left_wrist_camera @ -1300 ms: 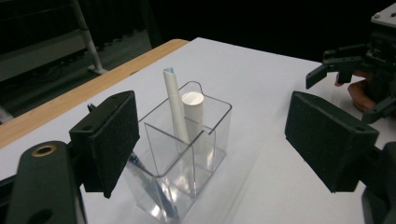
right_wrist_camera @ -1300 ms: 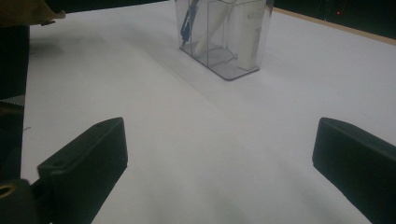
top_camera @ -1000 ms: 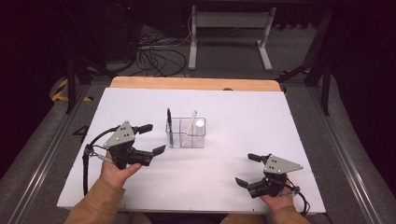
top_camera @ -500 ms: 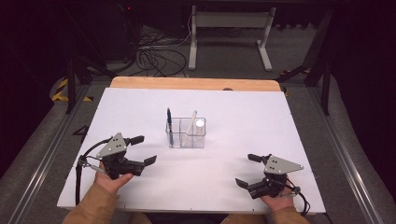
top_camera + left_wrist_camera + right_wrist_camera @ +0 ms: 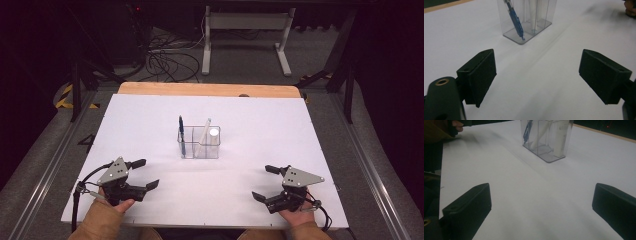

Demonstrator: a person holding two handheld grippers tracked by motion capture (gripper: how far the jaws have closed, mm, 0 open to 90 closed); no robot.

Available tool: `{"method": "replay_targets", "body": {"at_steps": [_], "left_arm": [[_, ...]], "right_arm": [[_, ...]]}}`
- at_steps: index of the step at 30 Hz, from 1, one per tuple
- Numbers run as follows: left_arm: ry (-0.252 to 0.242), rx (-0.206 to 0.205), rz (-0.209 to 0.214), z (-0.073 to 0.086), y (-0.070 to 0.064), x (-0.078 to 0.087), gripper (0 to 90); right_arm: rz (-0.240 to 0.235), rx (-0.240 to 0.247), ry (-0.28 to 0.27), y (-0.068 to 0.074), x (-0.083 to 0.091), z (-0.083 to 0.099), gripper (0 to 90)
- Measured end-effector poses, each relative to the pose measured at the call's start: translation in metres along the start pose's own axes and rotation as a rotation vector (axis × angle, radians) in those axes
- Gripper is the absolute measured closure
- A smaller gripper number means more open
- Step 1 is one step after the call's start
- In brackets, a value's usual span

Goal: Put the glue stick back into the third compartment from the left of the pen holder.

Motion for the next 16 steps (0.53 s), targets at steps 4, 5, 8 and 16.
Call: {"method": "replay_targets", "body": {"at_steps": [4, 5, 8, 16], "left_arm": [[-0.004, 0.005, -0.007, 0.0001, 0.0013, 0.0005, 14.9], [-0.003, 0.008, -0.007, 0.0003, 0.0014, 0.0006, 14.9], [-0.010, 0.016, -0.011, -0.0001, 0.0021, 0.0027, 14.9], [-0.005, 0.042, -0.011, -0.0001, 0.0031, 0.0034, 14.2]], "right_arm": [[-0.001, -0.004, -0.001, 0.0005, 0.0000, -0.0001, 3.0], [-0.001, 0.002, 0.000, 0.0001, -0.0001, 0.0000, 3.0], [0.001, 0.005, 0.002, -0.0003, -0.0005, 0.0001, 3.0], [0.000, 0.002, 0.002, -0.0004, -0.0006, 0.0000, 3.0]]}}
Point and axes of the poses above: each handheld gripper's, and its own axes: x roughly backward along the jaws, z roughly out of its underside, y roughly to its left, the point moved 1 cm from there along -x, roughly forward along the jaws, and after that the axes turned 2 degrees about -x, right-handed, at the moved point
